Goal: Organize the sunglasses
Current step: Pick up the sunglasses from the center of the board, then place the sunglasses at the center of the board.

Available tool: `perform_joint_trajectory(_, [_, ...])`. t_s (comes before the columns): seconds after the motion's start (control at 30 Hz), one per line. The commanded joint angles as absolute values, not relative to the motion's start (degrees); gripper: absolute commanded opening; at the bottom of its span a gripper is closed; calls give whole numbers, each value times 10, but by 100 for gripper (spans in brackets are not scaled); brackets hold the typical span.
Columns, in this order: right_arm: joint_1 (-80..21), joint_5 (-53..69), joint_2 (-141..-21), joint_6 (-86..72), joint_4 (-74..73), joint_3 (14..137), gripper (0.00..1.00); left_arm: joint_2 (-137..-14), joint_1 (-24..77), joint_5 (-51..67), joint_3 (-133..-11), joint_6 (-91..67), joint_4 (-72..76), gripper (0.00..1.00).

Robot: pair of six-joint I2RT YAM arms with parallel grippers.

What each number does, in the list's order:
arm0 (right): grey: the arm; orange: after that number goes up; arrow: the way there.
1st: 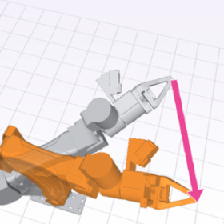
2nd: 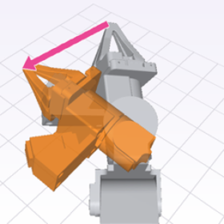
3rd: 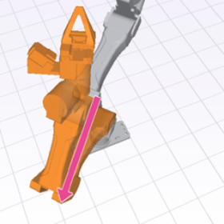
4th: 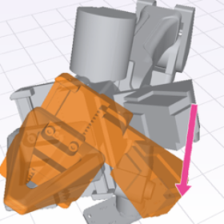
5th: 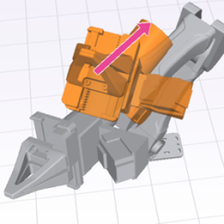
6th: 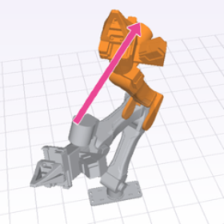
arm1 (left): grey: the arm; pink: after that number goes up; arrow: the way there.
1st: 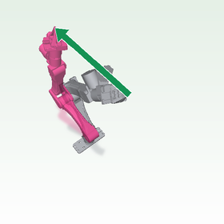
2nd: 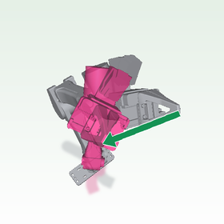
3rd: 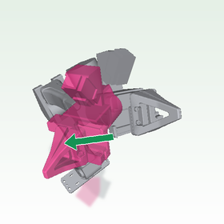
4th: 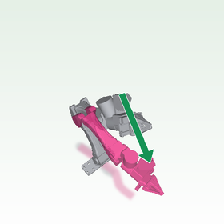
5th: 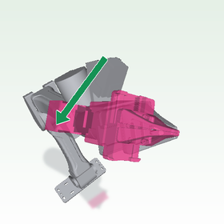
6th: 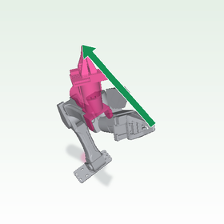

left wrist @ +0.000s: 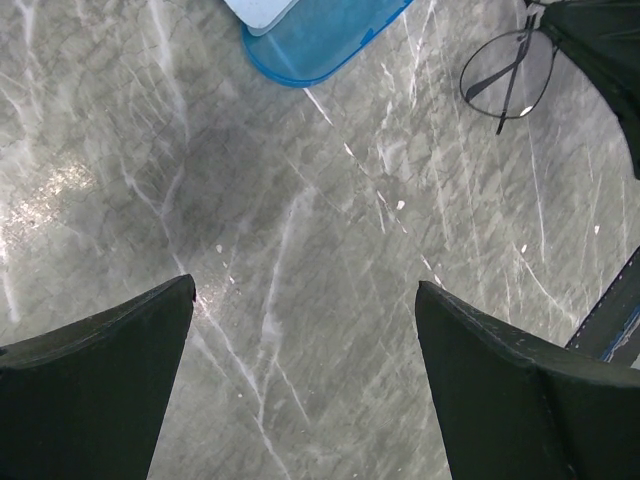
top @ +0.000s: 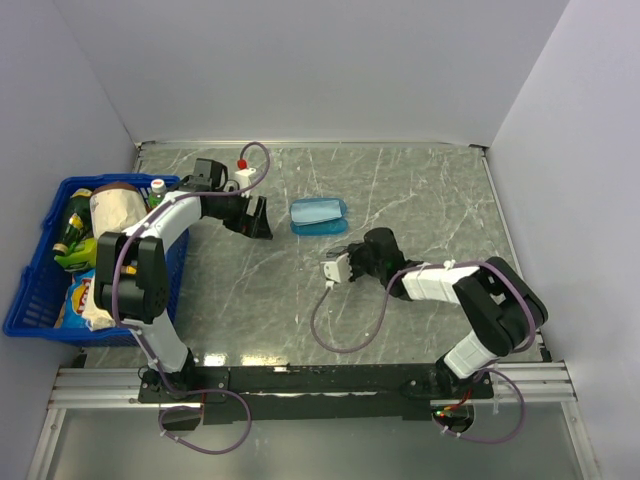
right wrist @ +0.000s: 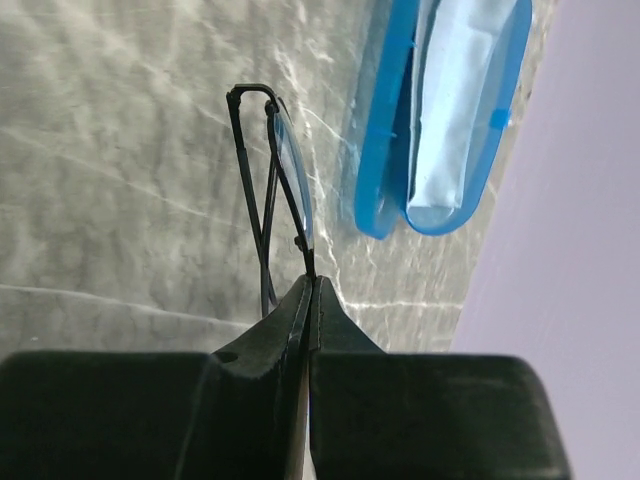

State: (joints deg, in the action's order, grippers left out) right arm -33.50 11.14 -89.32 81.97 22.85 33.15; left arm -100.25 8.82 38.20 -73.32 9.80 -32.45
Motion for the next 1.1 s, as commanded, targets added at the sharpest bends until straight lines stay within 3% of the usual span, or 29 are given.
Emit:
perform_joint_trajectory(0.0, [-347, 67, -868, 770, 183, 388, 0, -1005, 83, 403, -744, 103, -324, 97])
perform_joint_trajectory(0.5, [-410, -183, -1012, 751, 190, 598, 0, -1010, 75, 410, -744, 97, -323, 96])
perform_joint_trajectory(0.7, [-424, -212, -1061, 693, 153, 669, 0, -1013, 58, 409, -743, 81, -309, 96])
perform_joint_trajectory(1.07, [-442, -253, -1120, 680, 213, 689, 0, -1008, 40, 417, -740, 66, -297, 96])
